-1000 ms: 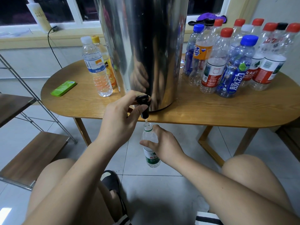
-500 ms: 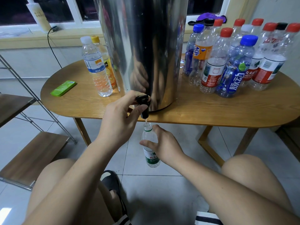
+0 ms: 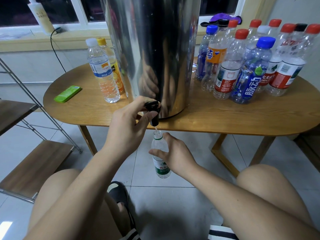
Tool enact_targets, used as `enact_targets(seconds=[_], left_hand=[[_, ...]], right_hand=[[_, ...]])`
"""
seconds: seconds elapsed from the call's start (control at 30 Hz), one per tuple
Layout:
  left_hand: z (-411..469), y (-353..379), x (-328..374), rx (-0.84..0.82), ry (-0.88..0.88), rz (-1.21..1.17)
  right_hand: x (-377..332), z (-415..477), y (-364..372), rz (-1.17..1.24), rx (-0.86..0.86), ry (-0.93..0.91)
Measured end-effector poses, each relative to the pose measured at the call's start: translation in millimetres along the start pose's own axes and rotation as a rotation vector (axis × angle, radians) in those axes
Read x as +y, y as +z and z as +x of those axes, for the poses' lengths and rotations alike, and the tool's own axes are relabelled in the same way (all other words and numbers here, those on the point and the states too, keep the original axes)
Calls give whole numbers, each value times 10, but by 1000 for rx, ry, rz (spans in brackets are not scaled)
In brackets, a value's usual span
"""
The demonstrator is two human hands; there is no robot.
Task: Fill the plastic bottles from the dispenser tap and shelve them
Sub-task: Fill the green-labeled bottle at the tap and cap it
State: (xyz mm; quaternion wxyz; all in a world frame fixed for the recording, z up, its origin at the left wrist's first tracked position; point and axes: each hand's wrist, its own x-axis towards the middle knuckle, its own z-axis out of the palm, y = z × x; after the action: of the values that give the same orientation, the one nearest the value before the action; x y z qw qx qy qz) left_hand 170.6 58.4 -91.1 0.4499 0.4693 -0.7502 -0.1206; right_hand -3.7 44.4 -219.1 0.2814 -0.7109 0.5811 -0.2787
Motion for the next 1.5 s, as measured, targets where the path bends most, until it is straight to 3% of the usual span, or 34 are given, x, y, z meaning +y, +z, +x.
enact_targets(seconds=[1.5], left_hand=[[-2,-1,16,0,-13,-32]], right_hand=[[-10,2,-9,-8,-4,12]])
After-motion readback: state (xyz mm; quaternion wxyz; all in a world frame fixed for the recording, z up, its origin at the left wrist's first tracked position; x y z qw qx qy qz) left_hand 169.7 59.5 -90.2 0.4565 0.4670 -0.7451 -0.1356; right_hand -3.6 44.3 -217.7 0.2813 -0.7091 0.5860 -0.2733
